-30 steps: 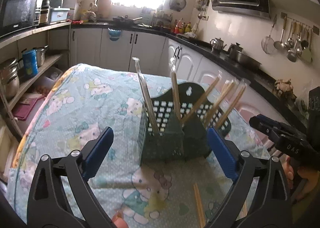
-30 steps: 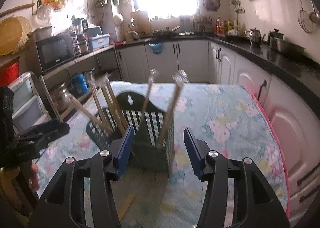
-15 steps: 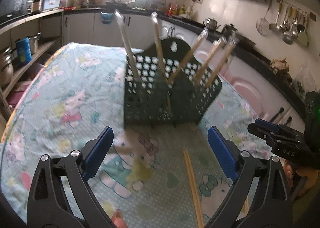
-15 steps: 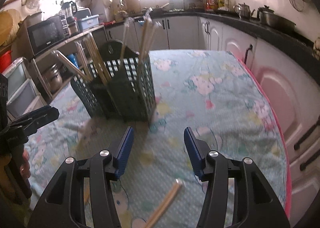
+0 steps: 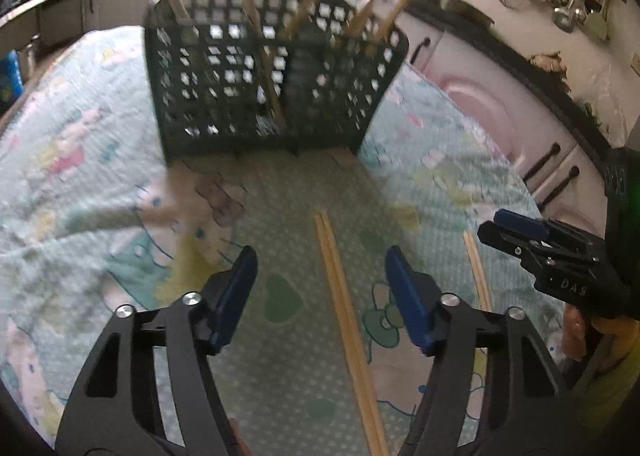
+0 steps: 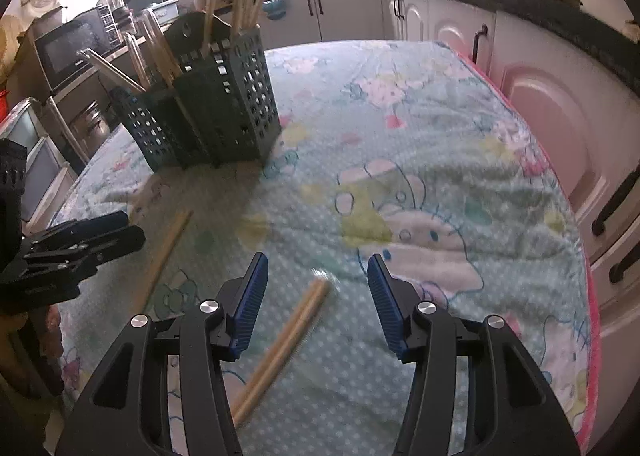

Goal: Organize utensils
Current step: 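Move both grippers back down toward the last chopsticks on the cloth, then close the left gripper on a chopstick while the right gripper grasps the last one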

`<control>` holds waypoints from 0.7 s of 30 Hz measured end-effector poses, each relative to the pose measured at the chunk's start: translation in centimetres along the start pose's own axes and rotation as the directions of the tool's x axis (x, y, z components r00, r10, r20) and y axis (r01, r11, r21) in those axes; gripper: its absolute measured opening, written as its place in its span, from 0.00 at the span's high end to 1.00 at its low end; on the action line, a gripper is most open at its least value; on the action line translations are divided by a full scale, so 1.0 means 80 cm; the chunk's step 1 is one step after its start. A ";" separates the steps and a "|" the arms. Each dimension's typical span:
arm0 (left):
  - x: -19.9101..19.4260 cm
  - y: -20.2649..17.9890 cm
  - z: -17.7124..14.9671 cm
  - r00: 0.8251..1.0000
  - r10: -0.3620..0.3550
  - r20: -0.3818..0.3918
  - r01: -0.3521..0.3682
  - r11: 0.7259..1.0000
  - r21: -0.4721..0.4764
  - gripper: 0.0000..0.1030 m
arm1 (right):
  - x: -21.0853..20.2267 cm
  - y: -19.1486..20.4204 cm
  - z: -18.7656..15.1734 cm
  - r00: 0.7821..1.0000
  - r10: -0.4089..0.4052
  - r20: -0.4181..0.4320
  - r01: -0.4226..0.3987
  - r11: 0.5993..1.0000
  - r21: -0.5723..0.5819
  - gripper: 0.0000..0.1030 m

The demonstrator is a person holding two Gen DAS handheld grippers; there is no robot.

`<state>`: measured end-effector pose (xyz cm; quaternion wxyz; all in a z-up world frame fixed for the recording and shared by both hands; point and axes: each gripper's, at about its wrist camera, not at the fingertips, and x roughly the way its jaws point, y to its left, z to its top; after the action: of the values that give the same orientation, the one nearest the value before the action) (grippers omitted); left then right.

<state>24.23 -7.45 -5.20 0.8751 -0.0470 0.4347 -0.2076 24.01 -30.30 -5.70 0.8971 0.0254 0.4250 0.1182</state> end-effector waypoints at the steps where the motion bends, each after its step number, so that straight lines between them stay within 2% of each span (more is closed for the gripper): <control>1: 0.005 -0.001 -0.002 1.000 -0.008 -0.014 0.008 1.000 -0.003 0.49 | 0.002 0.000 -0.001 1.000 0.003 -0.007 -0.003 1.000 0.000 0.54; 3: 0.015 -0.004 -0.004 0.999 -0.014 -0.039 0.014 1.000 -0.006 0.52 | 0.007 -0.001 -0.003 1.000 0.003 -0.021 -0.003 1.000 -0.001 0.55; 7: 0.025 -0.011 -0.003 0.998 0.000 -0.056 0.001 1.000 0.013 0.52 | 0.019 -0.001 -0.005 0.999 0.009 -0.047 -0.009 1.000 -0.001 0.60; 9: 0.028 -0.011 0.001 0.998 0.003 -0.061 -0.003 1.000 0.012 0.52 | 0.025 0.001 -0.006 0.998 0.010 -0.063 -0.010 1.000 -0.002 0.66; 11: 0.031 -0.013 0.005 0.997 0.014 -0.070 -0.013 1.000 0.018 0.53 | 0.029 0.005 -0.006 0.998 -0.007 -0.069 0.005 1.000 -0.019 0.76; 15: 0.043 -0.019 0.014 0.996 0.036 -0.081 -0.033 0.999 0.037 0.56 | 0.029 0.003 -0.002 0.998 0.017 -0.065 -0.018 1.000 -0.017 0.86; 18: 0.049 -0.024 0.019 0.994 0.060 -0.089 -0.054 0.996 0.070 0.68 | 0.026 0.002 0.001 0.998 0.037 -0.056 -0.038 0.999 -0.014 0.90; 20: 0.052 -0.026 0.022 0.992 0.080 -0.098 -0.071 0.993 0.091 0.81 | 0.021 0.005 0.004 0.998 0.050 -0.043 -0.051 0.998 -0.024 0.91; 21: 0.053 -0.027 0.023 0.991 0.089 -0.101 -0.078 0.992 0.102 0.84 | 0.019 0.006 0.006 0.998 0.056 -0.035 -0.057 0.998 -0.026 0.91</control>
<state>27.26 -11.34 -6.65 0.8601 0.0252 0.4712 -0.1940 25.21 -29.47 -6.45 0.8863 0.0231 0.4376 0.1495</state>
